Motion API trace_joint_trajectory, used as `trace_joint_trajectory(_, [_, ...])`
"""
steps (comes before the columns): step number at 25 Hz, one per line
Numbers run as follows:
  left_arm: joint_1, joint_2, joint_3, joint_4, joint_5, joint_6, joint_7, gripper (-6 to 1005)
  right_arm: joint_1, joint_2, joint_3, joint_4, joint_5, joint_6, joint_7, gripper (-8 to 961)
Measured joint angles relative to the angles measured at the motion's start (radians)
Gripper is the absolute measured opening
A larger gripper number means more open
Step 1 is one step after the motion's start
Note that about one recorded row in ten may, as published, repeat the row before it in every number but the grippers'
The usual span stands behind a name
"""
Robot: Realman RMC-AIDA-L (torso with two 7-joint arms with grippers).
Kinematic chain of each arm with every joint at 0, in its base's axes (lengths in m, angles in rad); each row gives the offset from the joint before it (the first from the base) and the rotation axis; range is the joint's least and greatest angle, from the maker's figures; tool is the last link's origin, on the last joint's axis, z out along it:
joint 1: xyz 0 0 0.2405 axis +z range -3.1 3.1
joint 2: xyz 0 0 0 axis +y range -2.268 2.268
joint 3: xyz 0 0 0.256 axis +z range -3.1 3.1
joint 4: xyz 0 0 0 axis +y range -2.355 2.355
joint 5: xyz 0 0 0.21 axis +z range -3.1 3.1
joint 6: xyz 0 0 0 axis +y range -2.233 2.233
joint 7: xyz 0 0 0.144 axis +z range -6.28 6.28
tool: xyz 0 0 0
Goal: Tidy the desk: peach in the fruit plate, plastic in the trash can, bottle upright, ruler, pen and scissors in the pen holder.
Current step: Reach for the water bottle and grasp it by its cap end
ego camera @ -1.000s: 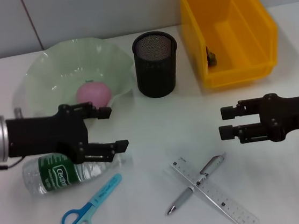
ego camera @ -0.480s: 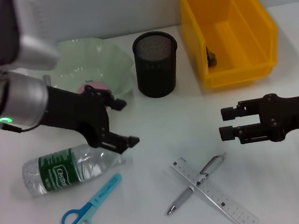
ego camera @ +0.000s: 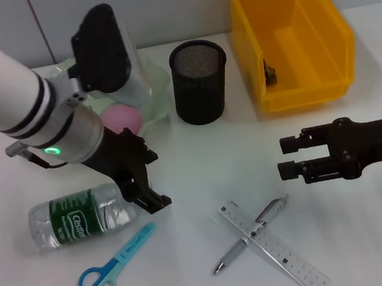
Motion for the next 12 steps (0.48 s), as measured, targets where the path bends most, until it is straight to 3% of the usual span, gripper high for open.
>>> trace_joint_trajectory(12, [-0.041,0.000,0.072,-0.087,0.017,-0.072,-0.066,860,0.005,-0.001,0.000,0.000,-0.022,-0.004,-0.005,656])
